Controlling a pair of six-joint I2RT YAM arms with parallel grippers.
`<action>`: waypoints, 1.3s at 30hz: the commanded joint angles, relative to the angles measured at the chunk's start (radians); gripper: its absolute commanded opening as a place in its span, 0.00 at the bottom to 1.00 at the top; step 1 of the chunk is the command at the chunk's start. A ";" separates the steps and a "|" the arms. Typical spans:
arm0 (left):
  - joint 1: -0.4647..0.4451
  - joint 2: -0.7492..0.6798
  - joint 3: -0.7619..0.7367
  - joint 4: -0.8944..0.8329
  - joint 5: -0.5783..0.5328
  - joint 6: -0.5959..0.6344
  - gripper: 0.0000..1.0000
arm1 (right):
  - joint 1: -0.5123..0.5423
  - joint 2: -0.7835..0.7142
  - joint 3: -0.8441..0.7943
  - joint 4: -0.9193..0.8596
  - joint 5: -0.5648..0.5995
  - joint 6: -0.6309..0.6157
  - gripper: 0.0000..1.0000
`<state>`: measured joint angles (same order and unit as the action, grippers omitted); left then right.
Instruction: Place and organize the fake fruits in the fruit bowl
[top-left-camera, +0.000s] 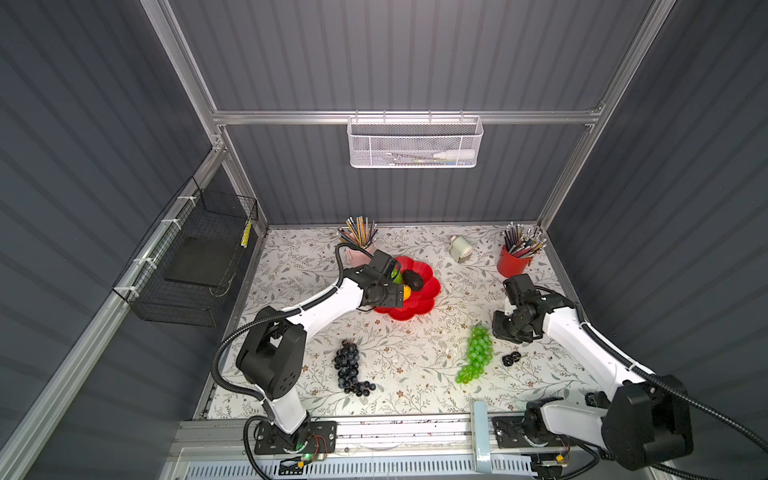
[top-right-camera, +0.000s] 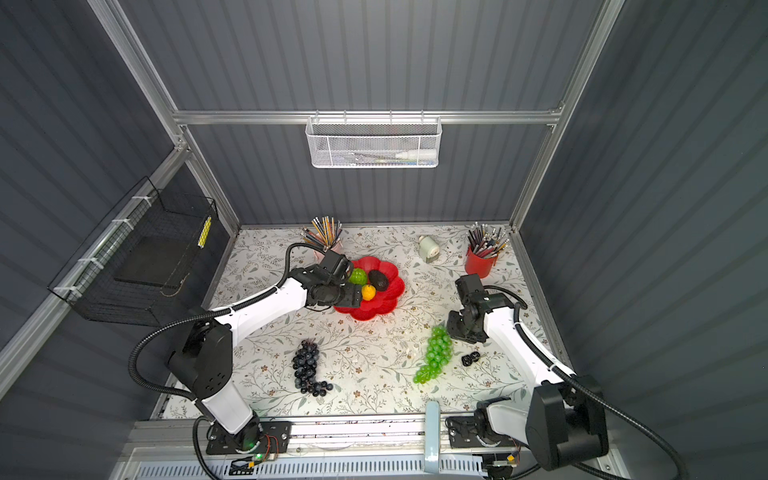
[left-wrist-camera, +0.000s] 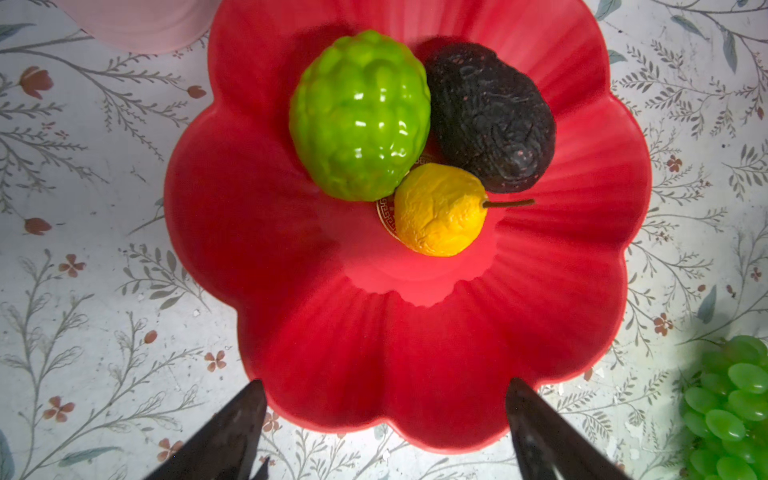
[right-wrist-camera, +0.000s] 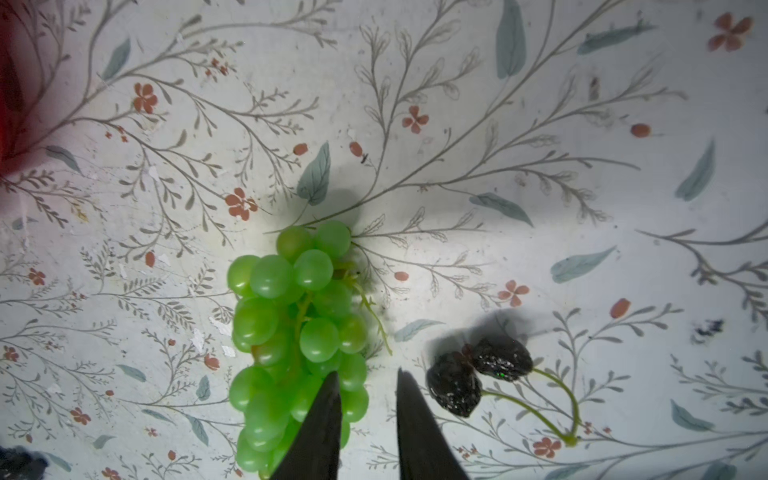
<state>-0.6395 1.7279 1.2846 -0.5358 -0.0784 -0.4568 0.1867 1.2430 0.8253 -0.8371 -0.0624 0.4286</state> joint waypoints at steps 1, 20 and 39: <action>0.004 0.012 0.039 -0.041 0.009 0.007 0.90 | -0.006 0.035 -0.014 0.016 -0.083 0.029 0.32; 0.005 0.025 0.086 -0.087 -0.012 -0.003 0.90 | -0.016 0.053 0.003 0.102 -0.025 -0.062 0.41; 0.004 0.052 0.116 -0.100 0.005 0.001 0.90 | 0.044 0.122 -0.054 0.142 -0.082 -0.022 0.33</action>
<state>-0.6395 1.7657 1.3750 -0.6094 -0.0792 -0.4572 0.2276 1.3567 0.7860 -0.6991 -0.1528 0.3965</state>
